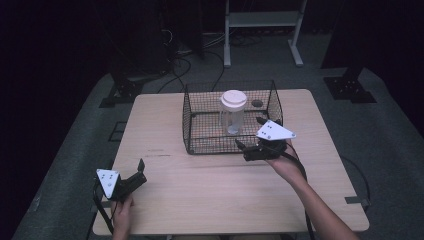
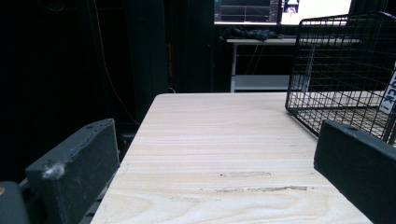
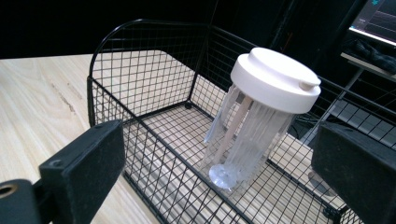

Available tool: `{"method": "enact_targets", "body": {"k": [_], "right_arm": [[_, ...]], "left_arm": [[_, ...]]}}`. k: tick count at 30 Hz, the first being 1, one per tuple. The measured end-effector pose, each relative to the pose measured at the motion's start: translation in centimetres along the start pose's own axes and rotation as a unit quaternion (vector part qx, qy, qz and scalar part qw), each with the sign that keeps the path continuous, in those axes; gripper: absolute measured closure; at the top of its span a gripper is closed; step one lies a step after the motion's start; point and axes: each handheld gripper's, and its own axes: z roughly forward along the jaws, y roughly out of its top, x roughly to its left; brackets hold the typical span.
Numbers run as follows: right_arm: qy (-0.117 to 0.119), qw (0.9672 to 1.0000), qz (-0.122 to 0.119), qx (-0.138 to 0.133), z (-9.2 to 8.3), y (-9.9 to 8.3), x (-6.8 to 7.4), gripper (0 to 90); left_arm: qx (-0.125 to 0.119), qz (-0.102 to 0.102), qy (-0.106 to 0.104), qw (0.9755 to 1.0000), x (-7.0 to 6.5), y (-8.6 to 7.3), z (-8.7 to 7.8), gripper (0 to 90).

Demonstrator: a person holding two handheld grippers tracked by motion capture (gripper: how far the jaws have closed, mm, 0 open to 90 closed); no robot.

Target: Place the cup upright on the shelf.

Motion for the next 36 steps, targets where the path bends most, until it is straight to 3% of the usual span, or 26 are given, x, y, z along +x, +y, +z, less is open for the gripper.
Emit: {"method": "enact_targets", "body": {"k": [14,36], "right_arm": [[0.018,0.9998,0.006,0.006,-1.1,-1.8,1.1,2.4],[0.007,0.9997,0.015,0.018,-3.5,-4.6,0.8,2.4]], "left_arm": [[0.001,0.002,-0.001,1.0000,0.0,0.0,0.0,0.0],[0.001,0.002,0.001,1.0000,0.0,0.0,0.0,0.0]]}}
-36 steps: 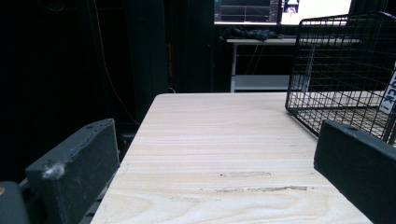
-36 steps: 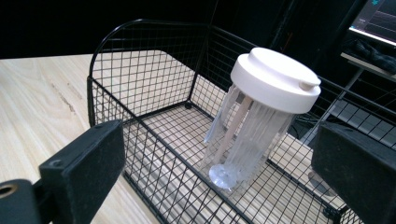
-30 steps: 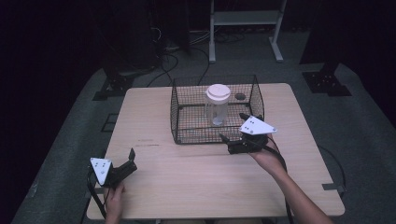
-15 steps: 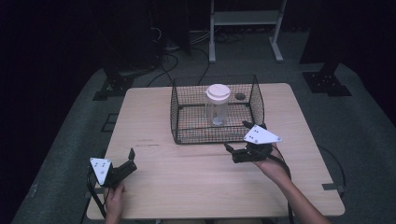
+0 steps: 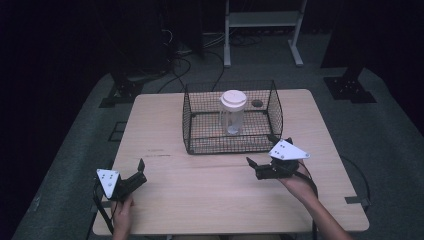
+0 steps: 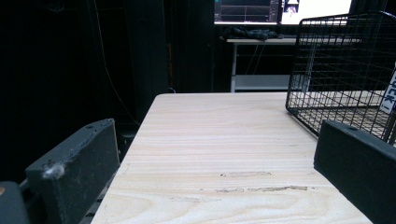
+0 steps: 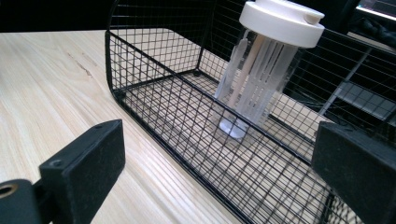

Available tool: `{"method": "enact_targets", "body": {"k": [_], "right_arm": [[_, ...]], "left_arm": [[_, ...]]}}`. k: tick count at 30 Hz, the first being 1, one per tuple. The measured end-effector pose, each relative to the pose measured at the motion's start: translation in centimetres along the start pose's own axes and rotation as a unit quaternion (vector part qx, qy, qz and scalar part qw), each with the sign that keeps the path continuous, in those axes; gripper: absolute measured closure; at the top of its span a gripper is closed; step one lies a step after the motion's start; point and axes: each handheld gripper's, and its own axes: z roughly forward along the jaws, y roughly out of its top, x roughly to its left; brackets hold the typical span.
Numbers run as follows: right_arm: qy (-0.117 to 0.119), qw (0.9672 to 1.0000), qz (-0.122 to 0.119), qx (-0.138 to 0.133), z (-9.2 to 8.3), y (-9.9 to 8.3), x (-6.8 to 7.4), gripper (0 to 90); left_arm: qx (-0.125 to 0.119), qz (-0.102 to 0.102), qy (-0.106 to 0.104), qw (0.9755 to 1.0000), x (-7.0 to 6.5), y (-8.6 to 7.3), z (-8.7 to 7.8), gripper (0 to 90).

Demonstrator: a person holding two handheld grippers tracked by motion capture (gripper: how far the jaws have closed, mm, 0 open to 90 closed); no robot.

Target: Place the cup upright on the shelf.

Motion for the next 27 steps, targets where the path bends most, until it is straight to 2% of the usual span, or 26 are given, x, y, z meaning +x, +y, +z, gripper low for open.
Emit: {"method": "enact_targets", "body": {"k": [14,23,27], "right_arm": [[-0.011,0.9999,0.007,0.005,-1.5,-1.9,-0.4,2.4],[-0.017,0.9996,0.021,0.006,-2.5,-3.5,-0.4,2.4],[-0.022,0.9995,0.018,0.009,-2.8,-4.1,-0.3,2.4]], "left_arm": [[-0.001,0.001,0.001,1.0000,0.0,0.0,0.0,0.0],[-0.001,0.001,0.001,1.0000,0.0,0.0,0.0,0.0],[-0.001,0.002,0.001,1.0000,-0.1,0.0,0.0,0.0]]}}
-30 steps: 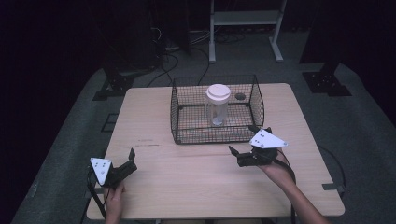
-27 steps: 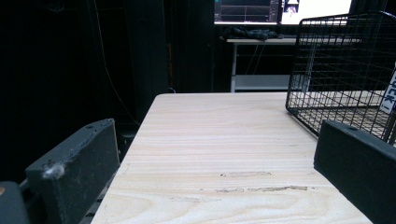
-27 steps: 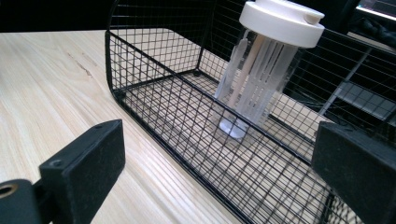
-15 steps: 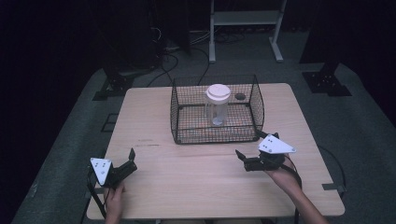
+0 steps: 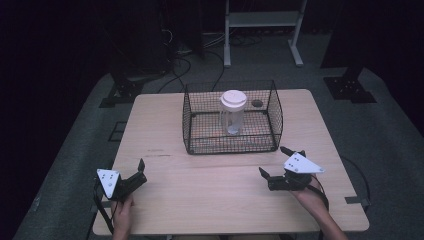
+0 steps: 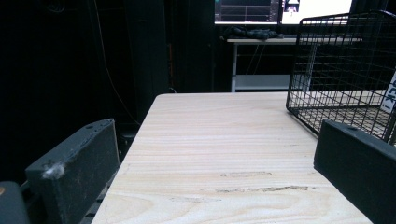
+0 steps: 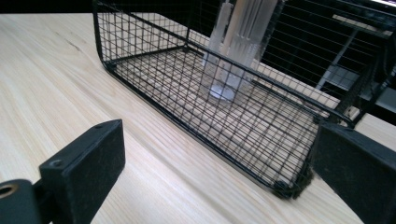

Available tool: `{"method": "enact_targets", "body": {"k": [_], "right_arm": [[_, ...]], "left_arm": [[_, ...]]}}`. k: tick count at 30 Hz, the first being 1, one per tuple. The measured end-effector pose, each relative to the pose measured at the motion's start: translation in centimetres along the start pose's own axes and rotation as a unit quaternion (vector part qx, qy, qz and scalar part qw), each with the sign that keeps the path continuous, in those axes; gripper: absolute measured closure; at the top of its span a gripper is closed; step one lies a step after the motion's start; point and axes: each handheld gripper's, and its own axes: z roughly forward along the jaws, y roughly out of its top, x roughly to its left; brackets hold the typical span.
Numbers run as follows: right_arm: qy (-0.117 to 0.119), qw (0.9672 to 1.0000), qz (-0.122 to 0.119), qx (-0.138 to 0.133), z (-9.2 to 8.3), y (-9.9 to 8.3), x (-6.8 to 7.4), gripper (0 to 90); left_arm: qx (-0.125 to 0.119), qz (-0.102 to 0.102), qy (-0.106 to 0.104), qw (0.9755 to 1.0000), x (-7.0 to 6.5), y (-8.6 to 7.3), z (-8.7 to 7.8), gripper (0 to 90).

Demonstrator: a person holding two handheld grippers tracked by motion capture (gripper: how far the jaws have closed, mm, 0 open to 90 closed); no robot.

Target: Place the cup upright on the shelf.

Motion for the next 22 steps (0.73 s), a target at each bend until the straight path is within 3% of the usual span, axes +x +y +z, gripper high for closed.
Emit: {"method": "enact_targets", "body": {"k": [8,15,21,22], "right_arm": [[-0.009,0.9999,0.011,-0.005,-0.8,-0.9,0.0,2.4],[-0.020,0.9998,0.003,-0.005,-1.6,-1.6,0.4,2.4],[-0.018,0.9996,0.019,-0.012,-3.1,-2.5,0.8,2.4],[-0.025,0.9989,0.034,-0.023,-3.7,-3.0,1.1,2.3]], "left_arm": [[0.000,0.000,0.000,1.0000,0.0,0.0,0.0,0.0],[0.000,0.000,0.001,1.0000,0.0,0.0,0.0,0.0],[0.000,0.000,0.001,1.0000,0.0,0.0,0.0,0.0],[0.000,0.000,0.002,1.0000,0.0,0.0,0.0,0.0]]}}
